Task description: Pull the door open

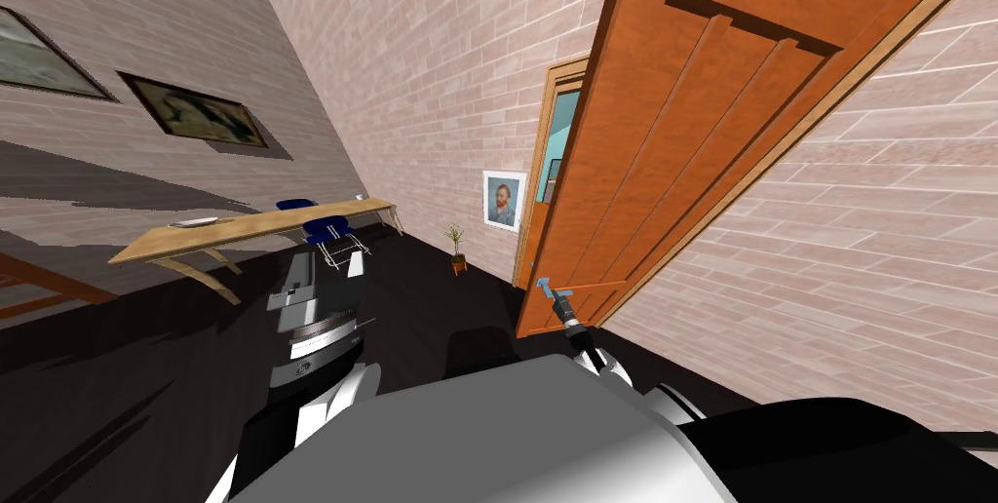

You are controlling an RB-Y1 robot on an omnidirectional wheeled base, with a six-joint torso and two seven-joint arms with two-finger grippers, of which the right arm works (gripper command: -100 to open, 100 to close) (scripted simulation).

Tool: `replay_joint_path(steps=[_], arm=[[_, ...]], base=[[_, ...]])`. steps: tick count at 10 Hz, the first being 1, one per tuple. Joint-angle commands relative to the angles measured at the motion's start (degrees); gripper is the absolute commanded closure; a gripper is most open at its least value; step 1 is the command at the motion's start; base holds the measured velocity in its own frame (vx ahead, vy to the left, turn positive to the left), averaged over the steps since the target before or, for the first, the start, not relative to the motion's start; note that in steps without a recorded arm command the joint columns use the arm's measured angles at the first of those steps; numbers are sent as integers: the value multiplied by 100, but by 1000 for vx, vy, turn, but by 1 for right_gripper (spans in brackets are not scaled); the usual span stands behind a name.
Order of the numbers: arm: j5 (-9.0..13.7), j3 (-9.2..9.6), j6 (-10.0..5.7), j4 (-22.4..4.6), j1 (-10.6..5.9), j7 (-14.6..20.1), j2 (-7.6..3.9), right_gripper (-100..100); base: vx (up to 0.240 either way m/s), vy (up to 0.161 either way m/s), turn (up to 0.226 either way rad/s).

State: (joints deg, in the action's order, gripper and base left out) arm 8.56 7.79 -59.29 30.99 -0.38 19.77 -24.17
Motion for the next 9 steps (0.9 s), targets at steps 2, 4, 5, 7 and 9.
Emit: replay_joint_path(steps=[2,4,5,7,9], arm=[[-4,70,-5,-177,-177,1,36,100],[2,85,40,-161,-195,-11,33,100],[2,148,-133,-226,-103,74,-51,100],[4,194,-289,-275,-26,149,-124,100],[5,227,-404,-310,30,203,-176,100]], base=[[-172,-68,56],[-99,-31,22],[-144,-30,223],[-183,-68,186],[-189,-62,124]])
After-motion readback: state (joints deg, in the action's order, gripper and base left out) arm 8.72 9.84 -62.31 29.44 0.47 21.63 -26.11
